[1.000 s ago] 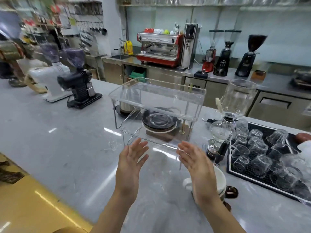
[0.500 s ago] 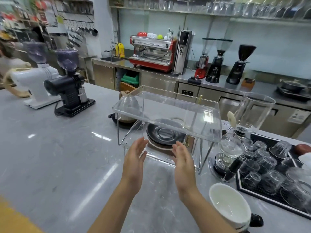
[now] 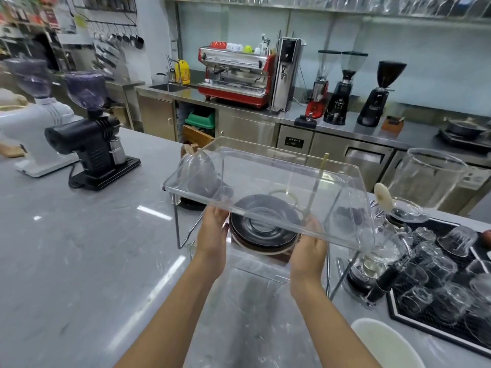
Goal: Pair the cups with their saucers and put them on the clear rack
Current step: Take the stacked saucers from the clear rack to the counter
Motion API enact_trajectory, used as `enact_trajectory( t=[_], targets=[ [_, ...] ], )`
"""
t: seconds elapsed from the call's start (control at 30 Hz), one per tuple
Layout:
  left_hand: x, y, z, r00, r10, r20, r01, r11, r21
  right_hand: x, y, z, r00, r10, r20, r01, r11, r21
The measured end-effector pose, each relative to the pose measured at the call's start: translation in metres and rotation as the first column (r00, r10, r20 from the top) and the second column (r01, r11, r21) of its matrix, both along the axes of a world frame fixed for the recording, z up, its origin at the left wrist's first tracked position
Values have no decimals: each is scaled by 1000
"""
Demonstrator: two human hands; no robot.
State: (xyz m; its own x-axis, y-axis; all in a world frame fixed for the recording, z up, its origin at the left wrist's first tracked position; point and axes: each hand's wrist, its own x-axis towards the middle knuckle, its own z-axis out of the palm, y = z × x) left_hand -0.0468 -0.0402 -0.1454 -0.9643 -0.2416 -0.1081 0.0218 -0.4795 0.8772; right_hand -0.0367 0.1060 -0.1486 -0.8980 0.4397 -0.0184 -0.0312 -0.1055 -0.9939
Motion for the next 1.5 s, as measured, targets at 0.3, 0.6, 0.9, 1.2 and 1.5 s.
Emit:
enact_trajectory(
  t=[0.3,0.6,0.9,1.2,1.5],
  targets=[
    [-30,-7,0,1000,-15,24,13,997,82,-33,-3,-10,987,22,158,-2,992,-123],
    [-36,-8,2,996,-81,31,79,994,77,-32,-6,-8,983,82,166,-30,955,-295],
    [-25,-10,-1,995,-90,37,89,996,19,-23,-8,-1,983,87,165,-36,957,-286],
    [-6,-14,5,993,-98,-72,99,995,5,-5,-8,7,991,119,56,-102,963,-250],
    [51,-19,24,994,-109,-19,110,993,33,39,-8,10,976,208,-69,-217,959,-180]
  ],
)
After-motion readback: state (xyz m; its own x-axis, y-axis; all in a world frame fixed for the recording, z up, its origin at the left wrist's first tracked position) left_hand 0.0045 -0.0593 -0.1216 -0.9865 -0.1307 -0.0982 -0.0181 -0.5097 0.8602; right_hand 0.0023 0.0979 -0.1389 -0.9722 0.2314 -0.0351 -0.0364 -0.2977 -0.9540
